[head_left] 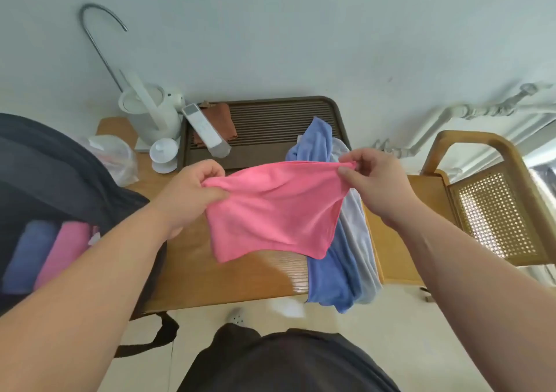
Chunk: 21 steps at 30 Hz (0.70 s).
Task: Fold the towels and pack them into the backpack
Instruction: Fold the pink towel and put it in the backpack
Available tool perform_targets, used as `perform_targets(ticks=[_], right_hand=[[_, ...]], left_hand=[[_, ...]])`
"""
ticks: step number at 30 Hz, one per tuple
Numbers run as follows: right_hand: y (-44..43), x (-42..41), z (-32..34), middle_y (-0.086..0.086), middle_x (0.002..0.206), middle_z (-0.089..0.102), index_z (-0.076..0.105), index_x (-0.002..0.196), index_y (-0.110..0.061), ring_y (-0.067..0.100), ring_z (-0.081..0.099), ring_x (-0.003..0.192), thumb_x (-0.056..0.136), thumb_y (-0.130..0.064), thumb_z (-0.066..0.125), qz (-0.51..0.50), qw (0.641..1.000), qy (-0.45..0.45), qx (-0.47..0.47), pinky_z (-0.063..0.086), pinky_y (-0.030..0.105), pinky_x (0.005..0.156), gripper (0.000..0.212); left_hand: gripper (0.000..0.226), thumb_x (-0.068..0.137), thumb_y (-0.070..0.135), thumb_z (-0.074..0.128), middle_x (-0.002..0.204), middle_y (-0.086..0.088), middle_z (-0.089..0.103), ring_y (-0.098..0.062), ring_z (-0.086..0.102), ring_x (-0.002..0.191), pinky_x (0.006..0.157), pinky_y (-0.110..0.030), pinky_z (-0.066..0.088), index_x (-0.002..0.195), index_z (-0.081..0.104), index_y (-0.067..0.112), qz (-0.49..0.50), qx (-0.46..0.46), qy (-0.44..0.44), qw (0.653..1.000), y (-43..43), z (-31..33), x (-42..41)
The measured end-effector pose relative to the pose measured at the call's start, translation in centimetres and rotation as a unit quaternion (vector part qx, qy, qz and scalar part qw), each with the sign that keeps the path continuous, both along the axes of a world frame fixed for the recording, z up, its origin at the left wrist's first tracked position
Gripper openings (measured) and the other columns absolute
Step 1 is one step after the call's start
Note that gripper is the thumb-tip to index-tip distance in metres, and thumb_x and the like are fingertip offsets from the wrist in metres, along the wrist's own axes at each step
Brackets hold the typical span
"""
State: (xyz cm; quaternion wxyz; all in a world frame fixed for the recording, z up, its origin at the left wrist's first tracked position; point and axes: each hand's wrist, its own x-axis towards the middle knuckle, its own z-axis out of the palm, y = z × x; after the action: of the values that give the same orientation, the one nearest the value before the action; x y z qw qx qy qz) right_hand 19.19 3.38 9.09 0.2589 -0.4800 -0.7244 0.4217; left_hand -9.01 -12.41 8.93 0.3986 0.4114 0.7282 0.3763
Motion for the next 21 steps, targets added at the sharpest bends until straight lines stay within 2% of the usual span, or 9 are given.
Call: perform_targets(ticks=[2,4,6,8,11,14,16,18,21], right_hand=[[0.8,1.4,2.3,-0.001,0.083,0.072,0.075,0.094,-0.025,0.023,0.067,0.081,0.086,-0.014,0.073,0.01,0.999,0.019,0.027,0.056,0.04,0.077,0.013],[1.4,2.7,4.7,-0.001,0.081,0.072,0.075,0.089,-0.026,0.015,0.065,0.077,0.088,-0.009,0.069,0.023,0.997,0.051,0.055,0.054,0.035,0.073,0.018],[1.9,3.9,6.9,-0.002,0.083,0.071,0.073,0.089,-0.027,0.01,0.062,0.077,0.092,-0.005,0.063,0.034,0.993,0.088,0.066,0.052,0.03,0.074,0.025],[2.6,5.1,8.8,-0.005,0.084,0.07,0.073,0.091,-0.026,0.008,0.061,0.079,0.095,-0.003,0.058,0.042,0.991,0.106,0.071,0.053,0.033,0.079,0.027],[3.4,6.4,11.3,0.0,0.084,0.07,0.074,0.091,-0.026,0.012,0.062,0.078,0.095,-0.005,0.059,0.046,0.989,0.113,0.087,0.055,0.043,0.083,0.027],[3.9,7.5,13.2,0.001,0.087,0.074,0.075,0.09,-0.026,0.013,0.066,0.081,0.093,-0.005,0.063,0.045,0.985,0.131,0.101,0.056,0.044,0.087,0.024],[4.1,8.2,14.3,0.002,0.086,0.074,0.076,0.091,-0.02,0.014,0.067,0.081,0.093,-0.004,0.064,0.053,0.983,0.145,0.098,0.056,0.041,0.086,0.02],[4.2,9.0,15.1,0.005,0.084,0.071,0.073,0.093,-0.013,0.015,0.064,0.078,0.095,-0.003,0.061,0.074,0.98,0.17,0.065,0.056,0.039,0.08,0.015],[3.9,10.2,16.2,0.0,0.077,0.062,0.066,0.09,-0.013,0.012,0.054,0.07,0.098,-0.002,0.056,0.119,0.96,0.24,-0.082,0.048,0.031,0.071,0.017]], left_hand=[[0.027,0.083,-0.006,0.065,0.073,0.0,0.042,-0.014,0.037,0.069,0.061,-0.03,0.028,0.075,0.051,0.016,-0.004,0.026,0.003,1.0,-0.6,2.8,0.8],[0.028,0.081,0.001,0.071,0.074,0.001,0.047,-0.012,0.041,0.07,0.063,-0.029,0.033,0.074,0.054,0.023,-0.024,0.044,0.01,0.999,-1.0,5.6,1.7],[0.017,0.079,0.01,0.072,0.087,-0.004,0.062,-0.013,0.054,0.08,0.072,-0.032,0.042,0.085,0.066,0.025,-0.048,0.053,0.011,0.997,-0.9,8.2,2.8],[0.022,0.084,0.005,0.068,0.1,-0.003,0.068,-0.011,0.059,0.09,0.079,-0.03,0.046,0.098,0.071,0.022,-0.048,0.063,0.021,0.997,-0.6,10.2,3.7],[0.03,0.087,-0.006,0.063,0.084,0.003,0.065,-0.009,0.056,0.08,0.072,-0.027,0.044,0.086,0.071,0.022,-0.026,0.067,0.077,0.994,0.1,12.4,4.8],[0.029,0.075,-0.01,0.067,0.07,0.001,0.065,-0.01,0.057,0.066,0.064,-0.029,0.047,0.072,0.07,0.018,0.012,0.07,0.171,0.983,0.7,14.0,5.4],[0.023,0.074,-0.01,0.071,0.066,-0.006,0.066,-0.011,0.057,0.061,0.057,-0.025,0.048,0.07,0.07,0.012,0.025,0.086,0.189,0.978,0.9,14.8,6.0],[0.015,0.074,-0.005,0.077,0.066,-0.016,0.065,-0.014,0.055,0.06,0.056,-0.026,0.043,0.07,0.068,0.005,0.027,0.103,0.194,0.975,1.0,15.4,6.3],[0.03,0.07,0.01,0.088,0.061,-0.012,0.055,-0.013,0.048,0.057,0.057,-0.025,0.038,0.069,0.061,-0.003,0.018,0.127,0.174,0.976,0.9,16.1,6.3]])
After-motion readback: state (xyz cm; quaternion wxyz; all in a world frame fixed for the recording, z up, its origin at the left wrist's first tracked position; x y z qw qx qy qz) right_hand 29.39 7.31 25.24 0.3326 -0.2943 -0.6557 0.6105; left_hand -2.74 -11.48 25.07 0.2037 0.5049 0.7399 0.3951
